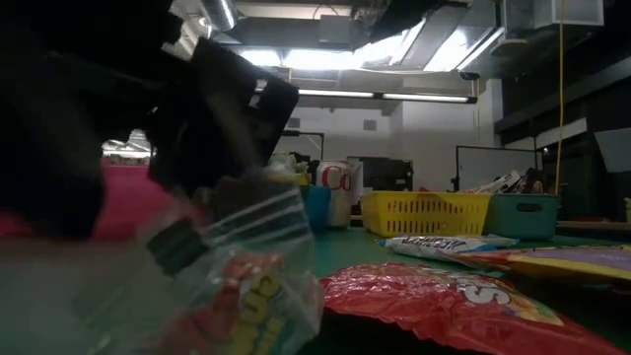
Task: Sort candy
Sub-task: Put the transparent blue candy pack into the red bin
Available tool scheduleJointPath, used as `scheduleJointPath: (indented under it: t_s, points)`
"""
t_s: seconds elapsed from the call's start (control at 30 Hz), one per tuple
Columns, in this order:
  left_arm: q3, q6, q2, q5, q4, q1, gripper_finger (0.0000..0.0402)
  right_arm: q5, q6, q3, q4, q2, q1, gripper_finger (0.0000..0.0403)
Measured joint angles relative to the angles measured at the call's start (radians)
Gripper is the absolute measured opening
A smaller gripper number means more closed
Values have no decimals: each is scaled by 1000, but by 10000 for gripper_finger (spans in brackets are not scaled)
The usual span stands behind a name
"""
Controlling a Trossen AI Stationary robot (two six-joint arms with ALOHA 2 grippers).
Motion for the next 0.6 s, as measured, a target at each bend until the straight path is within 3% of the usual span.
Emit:
scheduleJointPath:
  t_s: [0.17, 0.6]
  points:
    - [65, 95, 0, 0, -70, 1, 160, 0, 0, 0, -1, 0, 0, 154]
    - [168, 100, 116, 19, -154, 1, 160, 0, -7, 0, -6, 0, 0, 154]
